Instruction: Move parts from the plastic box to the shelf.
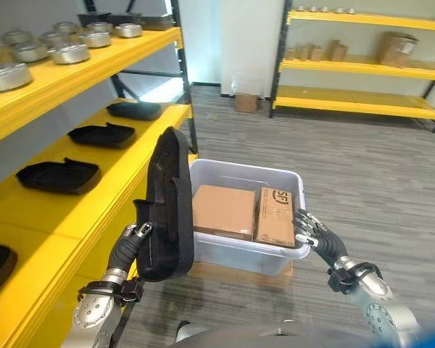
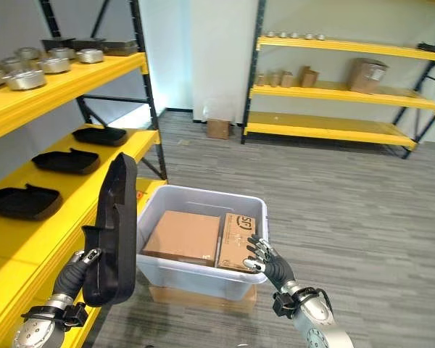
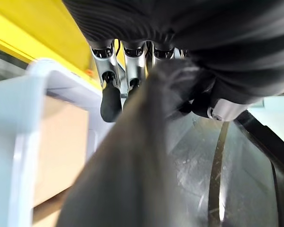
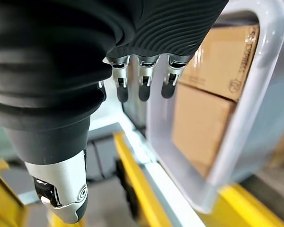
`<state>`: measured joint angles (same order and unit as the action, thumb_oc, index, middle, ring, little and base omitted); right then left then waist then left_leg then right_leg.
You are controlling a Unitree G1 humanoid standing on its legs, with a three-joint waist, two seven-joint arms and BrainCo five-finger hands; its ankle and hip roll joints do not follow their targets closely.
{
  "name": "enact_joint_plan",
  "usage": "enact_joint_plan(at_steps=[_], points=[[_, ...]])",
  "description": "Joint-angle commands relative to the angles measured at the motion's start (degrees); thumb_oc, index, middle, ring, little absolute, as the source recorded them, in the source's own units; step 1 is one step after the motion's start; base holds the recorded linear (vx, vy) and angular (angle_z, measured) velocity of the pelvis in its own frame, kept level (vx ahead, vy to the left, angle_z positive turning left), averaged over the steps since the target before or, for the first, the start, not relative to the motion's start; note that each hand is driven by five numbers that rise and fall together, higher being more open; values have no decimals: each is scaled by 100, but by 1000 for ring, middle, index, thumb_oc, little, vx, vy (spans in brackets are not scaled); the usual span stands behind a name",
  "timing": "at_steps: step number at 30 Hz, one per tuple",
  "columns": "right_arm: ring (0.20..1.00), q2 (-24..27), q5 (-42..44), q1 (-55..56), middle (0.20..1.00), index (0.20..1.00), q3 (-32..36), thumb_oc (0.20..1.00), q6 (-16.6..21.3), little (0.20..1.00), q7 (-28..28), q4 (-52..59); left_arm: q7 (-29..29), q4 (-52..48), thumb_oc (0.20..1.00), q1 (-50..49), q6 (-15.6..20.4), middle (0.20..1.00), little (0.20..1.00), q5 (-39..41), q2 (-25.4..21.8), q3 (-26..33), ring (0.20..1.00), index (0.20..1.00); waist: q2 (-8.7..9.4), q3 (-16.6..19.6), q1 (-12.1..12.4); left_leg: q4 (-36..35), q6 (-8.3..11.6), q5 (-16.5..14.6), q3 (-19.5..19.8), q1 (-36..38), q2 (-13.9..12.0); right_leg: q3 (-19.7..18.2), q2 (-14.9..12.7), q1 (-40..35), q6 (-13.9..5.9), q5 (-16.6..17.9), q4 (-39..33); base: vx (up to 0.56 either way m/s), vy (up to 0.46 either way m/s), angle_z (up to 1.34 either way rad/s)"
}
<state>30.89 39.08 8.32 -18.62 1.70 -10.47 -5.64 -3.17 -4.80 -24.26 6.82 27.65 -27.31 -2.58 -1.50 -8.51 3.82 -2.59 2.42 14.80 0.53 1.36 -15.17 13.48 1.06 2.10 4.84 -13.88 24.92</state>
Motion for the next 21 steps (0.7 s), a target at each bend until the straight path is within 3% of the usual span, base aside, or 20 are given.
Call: enact_joint_plan(at_steps=[1, 3, 6, 10, 12, 14, 16, 20, 21], points=[[1000, -56, 14, -287, 1000, 1000, 286, 1000, 421, 1000, 133, 392, -73, -129, 200, 663, 337, 200, 200, 159, -88, 304, 200, 200, 270, -267, -236, 1555, 405, -110, -511, -566, -214, 229, -680, -388, -631, 541, -825, -192, -92, 155], [1000, -124, 5, -333, 1000, 1000, 312, 1000, 457, 1000, 210, 297, -50, -154, 200, 822, 356, 200, 200, 231, -54, 243, 200, 200, 353, -263, -271, 2300, 306, -635, -747, -618, -199, 482, -829, -294, -560, 601, -836, -196, -99, 92], [1000, -284, 69, -222, 1000, 1000, 345, 1000, 462, 1000, 236, 270, -67, -208, 200, 960, 367, 200, 200, 289, -28, 172, 200, 200, 396, -180, -371, 2733, 320, -1258, -934, -259, -217, 779, -956, -294, -576, 474, -769, -77, -2, 81], [1000, -481, 214, -35, 1000, 1000, 428, 1000, 506, 1000, 291, 322, 12, -301, 200, 1286, 390, 200, 200, 333, -64, 4, 200, 200, 389, -75, -570, 2231, 298, -1649, -1152, 108, -215, 1237, -1267, -139, -710, 535, -406, -32, 137, 95], [1000, -506, 257, 26, 1000, 1000, 493, 1000, 512, 1000, 344, 385, -24, -395, 200, 1285, 375, 200, 200, 422, -43, -40, 200, 200, 371, -16, -643, 1888, 251, -2044, -1474, 216, -278, 1337, -1412, -77, -776, 508, -221, -2, 186, 90], [1000, -501, 230, 28, 1000, 1000, 548, 1000, 528, 1000, 402, 402, -14, -410, 200, 1346, 402, 200, 200, 425, -84, -111, 200, 200, 373, -166, -539, 2378, 303, -2073, -1207, -110, -67, 1310, -1553, -40, -814, 609, -198, -44, 210, 92], [1000, -534, 274, 5, 1000, 1000, 581, 1000, 552, 1000, 435, 458, -32, -470, 200, 1353, 409, 200, 200, 531, -151, -69, 200, 200, 394, -230, -531, 2367, 213, -2454, -1234, -227, 74, 1359, -1798, 36, -918, 763, -125, -53, 235, 32], [1000, -574, 232, 16, 1000, 1000, 568, 1000, 532, 1000, 362, 508, -5, -506, 200, 1236, 462, 200, 200, 518, -250, 101, 200, 200, 407, -330, -396, 2470, 116, -2692, -1206, -293, 346, 1302, -2085, 84, -1078, 1024, -158, -34, 261, 44], [1000, -649, 185, -51, 1000, 1000, 488, 1000, 529, 1000, 364, 453, 33, -563, 200, 1203, 504, 200, 200, 514, -299, 190, 200, 200, 430, -380, -311, 2496, 26, -2778, -1141, -362, 532, 1339, -2214, 62, -1176, 1225, -248, -37, 263, 2]])
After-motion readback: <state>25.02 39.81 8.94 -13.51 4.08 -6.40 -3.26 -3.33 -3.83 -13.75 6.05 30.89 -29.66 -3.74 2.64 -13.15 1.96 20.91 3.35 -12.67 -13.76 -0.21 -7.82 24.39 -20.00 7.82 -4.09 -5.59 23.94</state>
